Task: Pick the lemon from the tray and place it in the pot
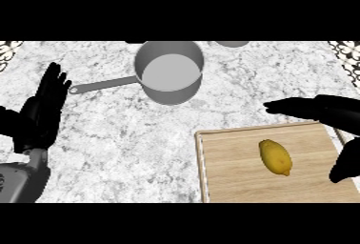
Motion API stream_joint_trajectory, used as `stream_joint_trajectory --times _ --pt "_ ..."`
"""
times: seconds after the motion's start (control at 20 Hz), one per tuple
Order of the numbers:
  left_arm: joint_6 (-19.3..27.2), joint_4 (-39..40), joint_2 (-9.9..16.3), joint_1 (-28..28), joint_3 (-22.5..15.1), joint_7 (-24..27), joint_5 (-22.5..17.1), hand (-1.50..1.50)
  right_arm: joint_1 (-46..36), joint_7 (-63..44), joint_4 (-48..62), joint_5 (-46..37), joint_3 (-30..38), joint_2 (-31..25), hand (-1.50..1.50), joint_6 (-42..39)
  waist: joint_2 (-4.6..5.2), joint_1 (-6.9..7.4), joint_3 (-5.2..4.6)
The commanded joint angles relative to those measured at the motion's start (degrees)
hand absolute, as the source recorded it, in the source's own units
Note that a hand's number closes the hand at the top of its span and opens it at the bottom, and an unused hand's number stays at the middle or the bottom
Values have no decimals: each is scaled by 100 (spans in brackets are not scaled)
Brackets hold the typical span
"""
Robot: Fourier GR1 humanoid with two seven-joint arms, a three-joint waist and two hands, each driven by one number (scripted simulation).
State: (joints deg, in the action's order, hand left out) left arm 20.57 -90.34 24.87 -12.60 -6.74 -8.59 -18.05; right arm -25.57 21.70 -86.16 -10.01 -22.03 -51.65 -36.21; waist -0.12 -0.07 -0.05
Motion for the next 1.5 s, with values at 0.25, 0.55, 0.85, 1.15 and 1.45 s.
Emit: stream_joint_trajectory --times 0.25,0.55,0.85,1.15,1.45 --pt "-484 -185 90 117 641 -240 -65 0 598 -544 -717 -527 359 434 -150 -511 5 4 4" --pt "-417 -73 -370 139 357 -53 371 0 1047 -16 -322 -1758 292 614 -150 47 18 8 8" --pt "-403 -272 -614 164 458 -244 683 0 795 -214 -104 -2065 579 1330 -150 -220 15 20 6" --pt "-724 143 -597 -87 817 -81 699 0 977 -166 -1 -2740 426 1842 -150 111 20 15 5" --pt "-526 -278 -859 -127 649 -561 1038 0 1347 153 189 -3277 537 1850 -150 277 11 0 7"
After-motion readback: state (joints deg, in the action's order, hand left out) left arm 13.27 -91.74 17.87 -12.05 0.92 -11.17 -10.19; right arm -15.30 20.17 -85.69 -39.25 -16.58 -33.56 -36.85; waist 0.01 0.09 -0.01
